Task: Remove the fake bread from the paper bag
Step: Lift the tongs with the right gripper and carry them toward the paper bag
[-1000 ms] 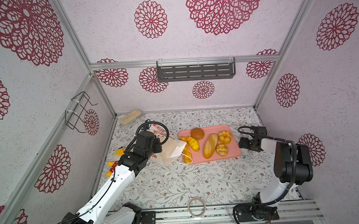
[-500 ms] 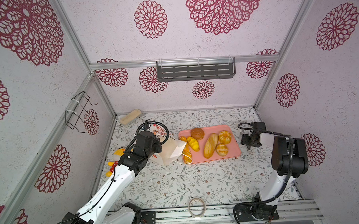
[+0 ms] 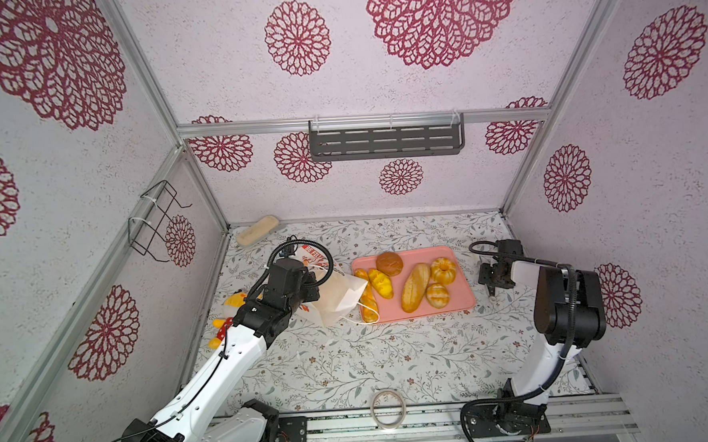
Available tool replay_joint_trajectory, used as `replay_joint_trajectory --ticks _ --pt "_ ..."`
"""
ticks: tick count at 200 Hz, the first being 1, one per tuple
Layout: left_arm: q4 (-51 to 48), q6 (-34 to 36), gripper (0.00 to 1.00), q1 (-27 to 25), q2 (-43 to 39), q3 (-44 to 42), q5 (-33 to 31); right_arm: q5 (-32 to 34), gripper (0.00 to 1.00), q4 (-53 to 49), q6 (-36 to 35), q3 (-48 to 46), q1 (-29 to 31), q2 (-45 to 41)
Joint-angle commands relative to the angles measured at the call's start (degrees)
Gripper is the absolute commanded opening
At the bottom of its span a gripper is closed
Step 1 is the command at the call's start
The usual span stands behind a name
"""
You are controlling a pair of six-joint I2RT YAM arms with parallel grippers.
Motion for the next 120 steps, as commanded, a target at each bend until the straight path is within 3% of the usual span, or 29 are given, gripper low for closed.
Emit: replay_joint_trajectory --ticks 1,49,89,120 --pt "0.42 0.95 0.0 0.31 -0.8 -0.82 1.1 0.33 0.45 -2.42 3.8 -4.83 0.87 -7.67" --pt "1.74 1.68 0.0 0.27 -2.17 -1.55 2.63 -7.74 0.24 -6.53 6.63 -13.11 1.1 -23.99" --pt "1.74 1.99 0.0 0.25 -3.09 -2.32 2.07 -15.13 0.24 -15.96 11.71 -13.69 1.19 -36.13" --pt "1.83 2.09 0.0 0.25 -3.6 -2.68 1.99 -22.48 0.3 -23.97 14.03 -11.88 1.92 -42.49"
